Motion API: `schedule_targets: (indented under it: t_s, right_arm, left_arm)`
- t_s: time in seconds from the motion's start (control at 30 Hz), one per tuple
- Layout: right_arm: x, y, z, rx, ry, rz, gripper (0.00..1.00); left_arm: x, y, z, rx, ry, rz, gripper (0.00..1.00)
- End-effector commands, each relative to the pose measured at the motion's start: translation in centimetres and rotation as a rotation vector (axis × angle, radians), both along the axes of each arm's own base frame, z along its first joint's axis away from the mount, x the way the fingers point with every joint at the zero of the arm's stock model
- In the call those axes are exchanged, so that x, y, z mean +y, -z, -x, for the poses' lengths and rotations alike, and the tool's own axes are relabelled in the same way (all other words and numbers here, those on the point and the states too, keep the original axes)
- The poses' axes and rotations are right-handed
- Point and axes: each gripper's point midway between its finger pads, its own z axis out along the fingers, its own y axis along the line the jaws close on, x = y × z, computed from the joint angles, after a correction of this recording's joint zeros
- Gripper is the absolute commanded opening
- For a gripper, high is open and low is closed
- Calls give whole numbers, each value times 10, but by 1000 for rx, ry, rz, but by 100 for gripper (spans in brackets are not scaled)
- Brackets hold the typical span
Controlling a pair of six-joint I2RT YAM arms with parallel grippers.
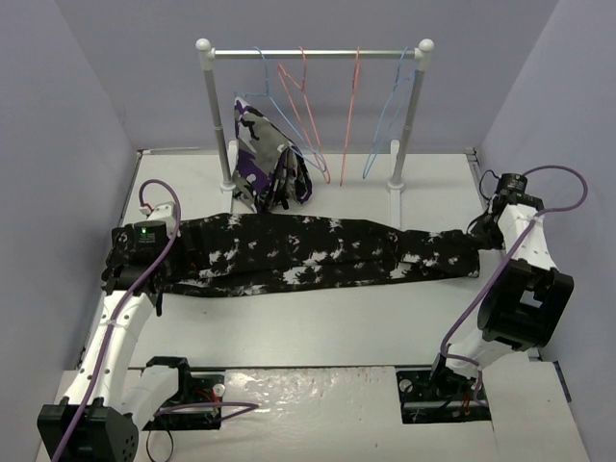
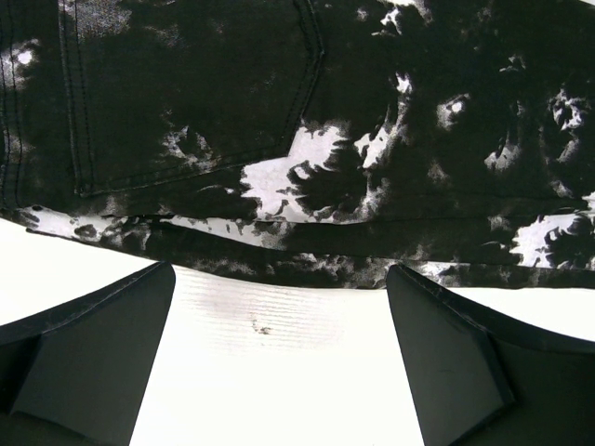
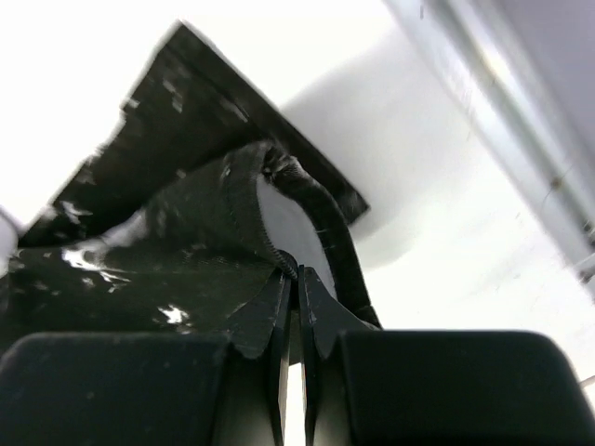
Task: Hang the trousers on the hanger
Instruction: Fold the trousers at the center of the board.
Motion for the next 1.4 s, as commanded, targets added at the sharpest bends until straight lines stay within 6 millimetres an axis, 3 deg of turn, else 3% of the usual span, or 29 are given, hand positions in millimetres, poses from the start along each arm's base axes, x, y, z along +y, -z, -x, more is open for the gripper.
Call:
schedule_targets:
  t_s: [0.0, 0.2, 0.47, 0.57, 0.67, 0.83, 0.97, 1.07, 1.27, 1.3, 1.37]
  right_arm:
    - [-20, -14, -23, 0, -91, 67, 0]
    - [-18, 8, -48, -33, -156, 28, 0]
    - [-26, 31, -58, -13, -151, 37, 0]
    - [-23, 31, -65, -28, -123, 20, 15]
    - [-20, 13, -74, -74, -126, 33, 35]
    - [-15, -53, -81, -186, -118, 157, 72]
    - [-3, -88, -79, -286, -109, 148, 74]
    - [18, -101, -75, -342, -144, 112, 74]
    - [62, -111, -67, -423, -226, 27, 77]
    - [69, -114, -65, -441, -239, 18, 84]
    - [79, -118, -63, -465, -264, -4, 86]
  left_arm:
    - [-3, -19, -11, -78, 15, 4, 97]
    - [-4, -18, -10, -72, 13, 9, 97]
    - [-18, -3, -16, -12, -11, 114, 97]
    - [-21, 6, -21, 28, -44, 155, 97]
    - [-28, 18, -27, 72, -86, 222, 97]
    - [-40, 24, -36, 79, -186, 367, 97]
    - [-39, 31, -41, 74, -282, 427, 97]
    - [-39, 38, -48, 98, -355, 472, 97]
    - [-51, 43, -54, 107, -435, 516, 97]
    - [-54, 45, -54, 106, -452, 512, 97]
    - [-57, 49, -54, 113, -468, 515, 97]
